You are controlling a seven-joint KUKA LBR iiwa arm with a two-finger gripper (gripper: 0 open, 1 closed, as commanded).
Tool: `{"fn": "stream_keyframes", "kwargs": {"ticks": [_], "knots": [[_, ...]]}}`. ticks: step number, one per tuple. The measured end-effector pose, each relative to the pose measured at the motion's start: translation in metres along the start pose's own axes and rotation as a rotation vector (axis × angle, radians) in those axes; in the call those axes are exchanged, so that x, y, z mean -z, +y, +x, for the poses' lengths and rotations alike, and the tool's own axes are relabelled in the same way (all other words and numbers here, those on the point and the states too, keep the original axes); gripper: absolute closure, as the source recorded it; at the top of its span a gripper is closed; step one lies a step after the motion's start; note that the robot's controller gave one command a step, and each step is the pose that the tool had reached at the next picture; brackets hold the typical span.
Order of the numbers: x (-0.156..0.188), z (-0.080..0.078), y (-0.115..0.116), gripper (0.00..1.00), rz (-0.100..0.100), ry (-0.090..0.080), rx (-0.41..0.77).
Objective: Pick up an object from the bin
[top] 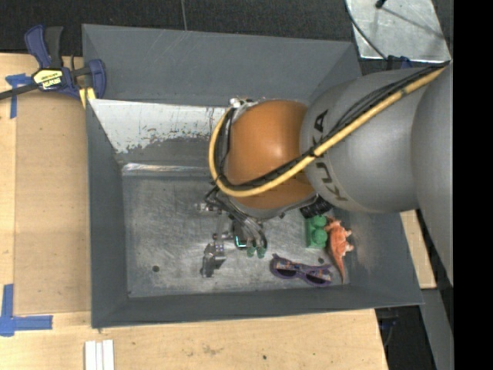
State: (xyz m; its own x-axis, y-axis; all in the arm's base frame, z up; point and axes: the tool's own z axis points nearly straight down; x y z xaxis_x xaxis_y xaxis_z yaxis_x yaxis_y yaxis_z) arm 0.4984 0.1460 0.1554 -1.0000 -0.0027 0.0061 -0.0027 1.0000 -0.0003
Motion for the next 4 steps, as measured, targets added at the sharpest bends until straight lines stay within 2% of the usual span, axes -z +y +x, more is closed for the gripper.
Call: {"fn": "stream_keyframes", "kwargs": {"ticks": [1,2,3,4], "knots": [[0.004,-0.002,-0.001,0.0,-0.001,-0.008,-0.003],[-0.04,-0.015,-0.036,0.0,-0.002,-0.013,0.075],[-0.048,-0.022,-0.063,0.0,0.0,-0.003,0.062],[-0.044,-0.044,-0.107,0.0,0.001,-0.012,-0.03]]}}
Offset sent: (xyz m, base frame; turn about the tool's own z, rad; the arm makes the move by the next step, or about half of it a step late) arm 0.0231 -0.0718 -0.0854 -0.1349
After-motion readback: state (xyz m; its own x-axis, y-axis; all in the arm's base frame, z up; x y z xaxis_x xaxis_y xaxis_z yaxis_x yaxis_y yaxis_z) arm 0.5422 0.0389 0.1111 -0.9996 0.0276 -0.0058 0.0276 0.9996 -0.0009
